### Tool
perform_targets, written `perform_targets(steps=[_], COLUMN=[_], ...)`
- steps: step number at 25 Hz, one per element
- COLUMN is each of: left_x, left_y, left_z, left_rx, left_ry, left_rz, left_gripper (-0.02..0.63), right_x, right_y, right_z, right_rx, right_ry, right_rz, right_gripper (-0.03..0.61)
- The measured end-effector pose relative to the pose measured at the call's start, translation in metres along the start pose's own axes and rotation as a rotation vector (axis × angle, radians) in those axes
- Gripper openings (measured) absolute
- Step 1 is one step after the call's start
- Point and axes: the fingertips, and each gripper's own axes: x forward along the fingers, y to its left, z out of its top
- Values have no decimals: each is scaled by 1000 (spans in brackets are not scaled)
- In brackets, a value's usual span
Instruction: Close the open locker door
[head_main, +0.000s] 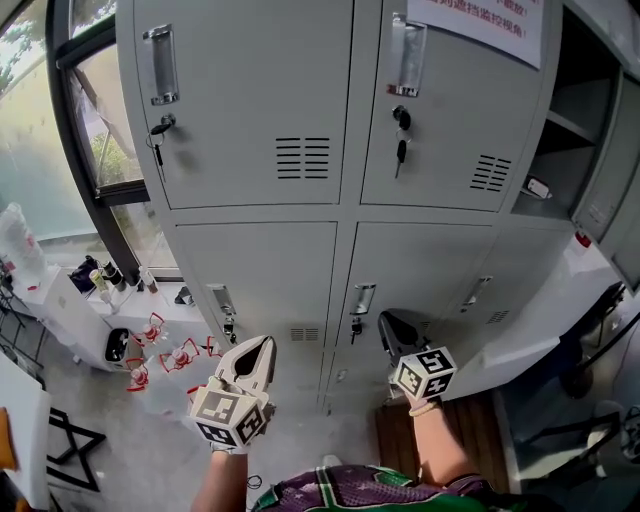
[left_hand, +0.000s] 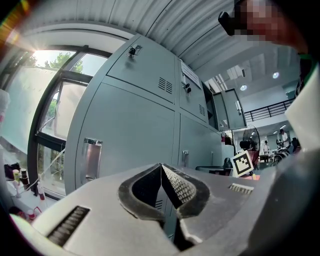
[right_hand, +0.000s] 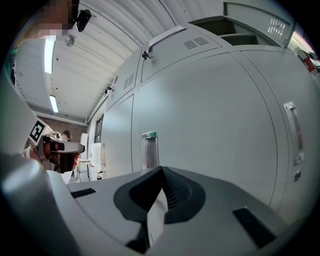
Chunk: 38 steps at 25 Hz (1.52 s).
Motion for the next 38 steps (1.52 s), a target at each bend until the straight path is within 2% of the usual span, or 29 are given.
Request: perform_targets(steps=[10, 20, 27, 32, 38], left_x=[-19, -44, -66, -74, -70], left_y=[-15, -34, -41, -36, -46], left_z=[-11, -30, -41, -50, -47], left_rx=[-2, 10, 6, -9, -15], left_ry=[22, 54, 74, 90, 77], left_rz=[-35, -70, -90, -83, -128], left_gripper=[23, 21, 22, 23, 23], right_x=[-39, -93, -134, -152, -175], right_y=[20, 40, 51, 66, 64], right_z=[-16, -28, -30, -29, -17], right_rx=[27, 32, 42, 20, -4], right_ry=[20, 45, 38, 42, 28], right_rz=[-21, -87, -149, -163, -204], right_gripper=[5, 5, 6, 6, 6])
